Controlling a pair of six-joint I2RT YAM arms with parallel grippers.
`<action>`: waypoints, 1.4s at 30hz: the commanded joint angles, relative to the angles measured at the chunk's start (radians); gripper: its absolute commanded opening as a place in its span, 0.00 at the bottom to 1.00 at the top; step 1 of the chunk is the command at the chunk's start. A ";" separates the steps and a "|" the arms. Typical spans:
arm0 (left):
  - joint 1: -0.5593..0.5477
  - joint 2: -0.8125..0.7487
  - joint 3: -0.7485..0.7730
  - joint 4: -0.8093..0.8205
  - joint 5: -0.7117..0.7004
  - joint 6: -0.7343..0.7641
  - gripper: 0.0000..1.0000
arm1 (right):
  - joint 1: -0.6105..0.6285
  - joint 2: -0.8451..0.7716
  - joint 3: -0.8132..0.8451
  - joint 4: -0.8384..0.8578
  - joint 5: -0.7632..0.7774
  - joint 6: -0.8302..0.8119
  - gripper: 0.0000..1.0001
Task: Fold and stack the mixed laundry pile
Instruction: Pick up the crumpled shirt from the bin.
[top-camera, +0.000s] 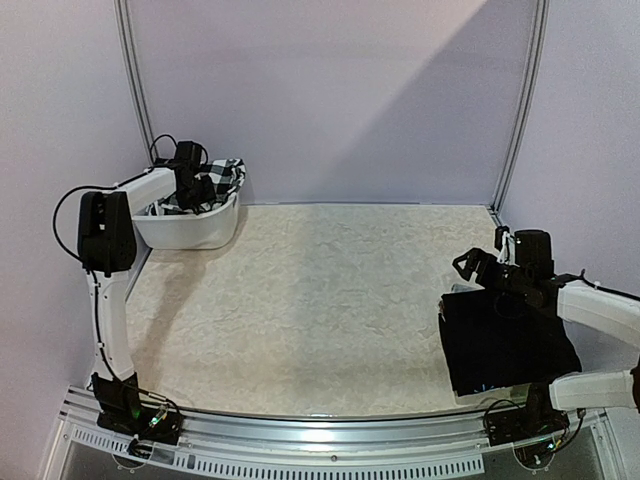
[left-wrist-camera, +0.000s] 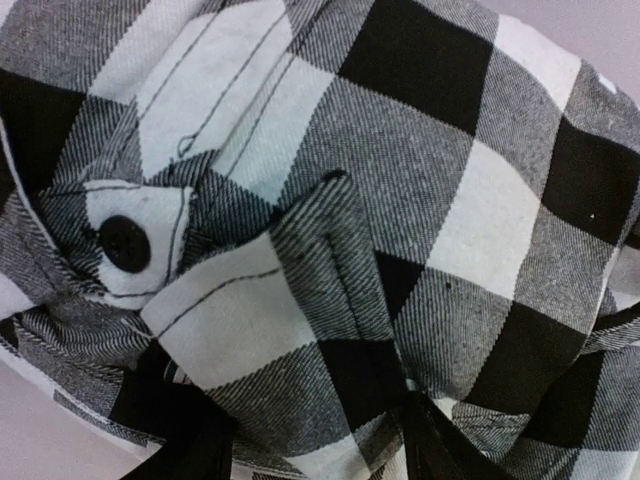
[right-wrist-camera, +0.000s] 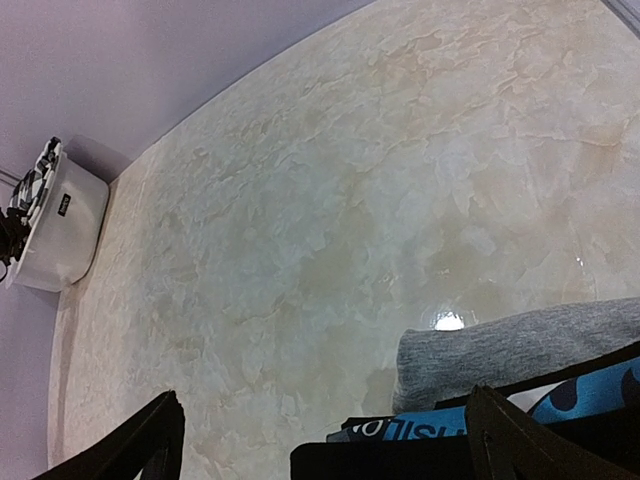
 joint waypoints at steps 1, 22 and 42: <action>0.010 0.029 0.039 0.058 0.049 -0.005 0.57 | 0.007 0.016 0.036 -0.013 0.009 -0.015 0.99; -0.116 -0.326 -0.025 0.082 0.025 0.059 0.00 | 0.012 0.053 0.063 -0.013 -0.025 -0.017 0.99; -0.390 -0.722 0.025 -0.020 0.385 0.000 0.23 | 0.018 -0.189 0.043 -0.060 -0.125 -0.022 0.99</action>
